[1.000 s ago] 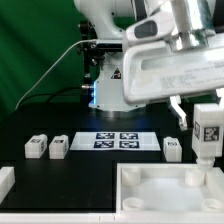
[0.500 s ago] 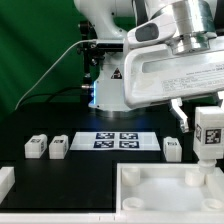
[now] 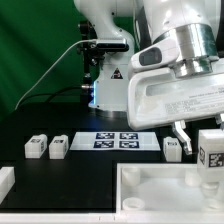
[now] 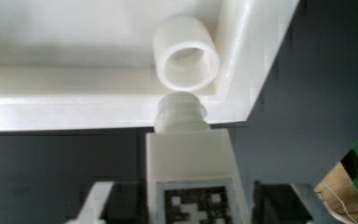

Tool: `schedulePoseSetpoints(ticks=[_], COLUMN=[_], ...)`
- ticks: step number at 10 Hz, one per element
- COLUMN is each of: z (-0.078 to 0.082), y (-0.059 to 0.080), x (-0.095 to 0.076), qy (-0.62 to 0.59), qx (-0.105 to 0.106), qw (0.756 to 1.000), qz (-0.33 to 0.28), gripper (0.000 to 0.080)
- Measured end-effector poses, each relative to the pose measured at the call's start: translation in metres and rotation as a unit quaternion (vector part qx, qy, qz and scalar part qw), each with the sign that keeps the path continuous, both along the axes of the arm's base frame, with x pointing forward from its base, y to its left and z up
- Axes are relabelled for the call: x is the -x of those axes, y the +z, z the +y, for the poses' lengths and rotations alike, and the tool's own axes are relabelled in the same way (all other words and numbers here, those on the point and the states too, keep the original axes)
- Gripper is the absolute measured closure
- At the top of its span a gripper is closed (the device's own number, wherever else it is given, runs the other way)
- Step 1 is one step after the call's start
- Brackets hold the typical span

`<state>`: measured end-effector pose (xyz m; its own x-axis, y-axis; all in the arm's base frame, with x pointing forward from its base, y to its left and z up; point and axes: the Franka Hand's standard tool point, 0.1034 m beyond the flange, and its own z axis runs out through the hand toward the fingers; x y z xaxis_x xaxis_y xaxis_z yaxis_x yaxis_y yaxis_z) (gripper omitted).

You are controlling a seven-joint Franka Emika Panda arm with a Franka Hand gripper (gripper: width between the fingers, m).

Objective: Assemble one leg

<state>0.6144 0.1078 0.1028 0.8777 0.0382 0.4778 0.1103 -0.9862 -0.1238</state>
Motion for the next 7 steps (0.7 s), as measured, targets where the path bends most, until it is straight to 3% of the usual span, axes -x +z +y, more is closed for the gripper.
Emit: schedulePoseSetpoints(ticks=[2,7], z=[0.007,0.005], y=[-0.008,-0.022], x=[0.003,0.008], qy=[0.005,0.003], qx=[-0.001,-0.001], qw=[1.0,1.0], qz=[0.005,0.013], gripper=[0.0512,0.0512])
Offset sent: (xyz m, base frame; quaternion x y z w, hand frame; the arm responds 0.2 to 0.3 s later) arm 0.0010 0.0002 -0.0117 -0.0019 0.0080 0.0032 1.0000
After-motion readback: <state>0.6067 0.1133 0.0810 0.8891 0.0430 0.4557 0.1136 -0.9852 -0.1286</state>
